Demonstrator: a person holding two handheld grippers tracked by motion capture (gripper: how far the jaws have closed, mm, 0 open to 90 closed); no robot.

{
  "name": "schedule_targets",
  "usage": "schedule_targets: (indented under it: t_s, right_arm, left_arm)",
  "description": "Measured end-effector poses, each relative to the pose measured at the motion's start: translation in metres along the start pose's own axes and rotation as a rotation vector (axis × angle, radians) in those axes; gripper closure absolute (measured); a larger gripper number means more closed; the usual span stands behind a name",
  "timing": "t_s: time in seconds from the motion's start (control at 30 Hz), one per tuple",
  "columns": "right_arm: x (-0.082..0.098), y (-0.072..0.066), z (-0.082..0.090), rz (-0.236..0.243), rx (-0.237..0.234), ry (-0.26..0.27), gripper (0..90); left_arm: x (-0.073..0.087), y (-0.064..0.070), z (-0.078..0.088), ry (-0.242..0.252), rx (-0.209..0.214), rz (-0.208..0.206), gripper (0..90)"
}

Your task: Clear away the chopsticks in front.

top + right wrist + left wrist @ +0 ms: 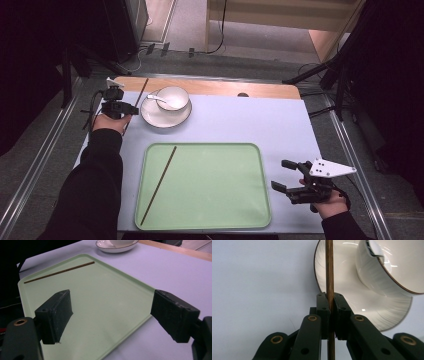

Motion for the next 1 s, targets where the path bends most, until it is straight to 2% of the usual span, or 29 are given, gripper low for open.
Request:
schedule_targets:
  t_s: [0.1,0.13,0.17,0.27,0.3,0.33,0.43,0.47,0.5,0.53,0.57,0.6,0.7,0.73,0.87,0.9,1.0]
  right_arm:
    - [-0.001,-0.001,-0.002,0.006,-0.005,-0.002,17.4]
    - [-0.001,-0.001,-0.002,0.006,-0.005,-0.002,17.4]
    - [-0.002,-0.001,-0.004,0.011,-0.009,-0.002,17.4]
    - [-0.003,-0.002,-0.006,0.014,-0.013,-0.005,17.4]
    - [-0.003,-0.002,-0.007,0.015,-0.013,-0.006,17.4]
    - [-0.003,-0.002,-0.007,0.015,-0.013,-0.006,17.4]
    - [-0.005,-0.004,-0.009,0.019,-0.016,-0.007,17.4]
    - [-0.005,-0.004,-0.009,0.018,-0.015,-0.008,17.4]
    - [-0.005,-0.005,-0.009,0.018,-0.016,-0.008,17.5]
    - [-0.005,-0.005,-0.009,0.018,-0.016,-0.008,17.5]
    - [-0.006,-0.004,-0.01,0.024,-0.016,-0.008,17.4]
    - [-0.006,-0.004,-0.01,0.024,-0.016,-0.008,17.4]
    - [-0.005,-0.003,-0.011,0.02,-0.012,-0.012,17.4]
    - [-0.005,-0.003,-0.011,0.02,-0.012,-0.012,17.4]
    - [-0.005,-0.003,-0.01,0.018,-0.013,-0.009,17.5]
    - [-0.005,-0.003,-0.01,0.017,-0.012,-0.01,17.4]
    - [-0.005,-0.003,-0.01,0.016,-0.012,-0.01,17.4]
  left_arm:
    - [0.007,0.016,0.017,-0.006,0.015,-0.019,85.5]
    - [0.007,0.016,0.017,-0.006,0.015,-0.019,85.4]
    - [0.014,0.027,0.025,-0.007,0.028,-0.042,85.5]
    - [0.027,0.044,0.036,0.004,0.057,-0.075,85.4]
    - [0.032,0.05,0.04,0.004,0.061,-0.092,85.5]
    - [0.032,0.05,0.04,0.004,0.061,-0.092,85.4]
    - [0.049,0.069,0.049,0.0,0.081,-0.133,85.5]
    - [0.058,0.08,0.055,0.008,0.095,-0.156,85.5]
    - [0.063,0.086,0.059,0.014,0.109,-0.16,85.5]
    - [0.063,0.086,0.059,0.014,0.109,-0.16,85.5]
    - [0.074,0.096,0.064,0.024,0.135,-0.178,85.5]
    - [0.074,0.096,0.064,0.024,0.135,-0.178,85.5]
    - [0.094,0.11,0.068,0.007,0.157,-0.194,85.5]
    - [0.094,0.11,0.068,0.007,0.157,-0.194,85.5]
    - [0.111,0.116,0.068,0.005,0.173,-0.188,85.5]
    - [0.121,0.118,0.063,-0.015,0.175,-0.187,85.5]
    - [0.134,0.12,0.053,-0.041,0.165,-0.192,85.5]
Point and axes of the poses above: each handheld gripper's, and its own axes: z roughly backward along the jaws, x roughly out of its underside, y roughly to its right, the point moved 8 cm from there along -z, roughly forward along the jaws, and after that the axes turned 14 degrees about x, right-handed, at the moved point
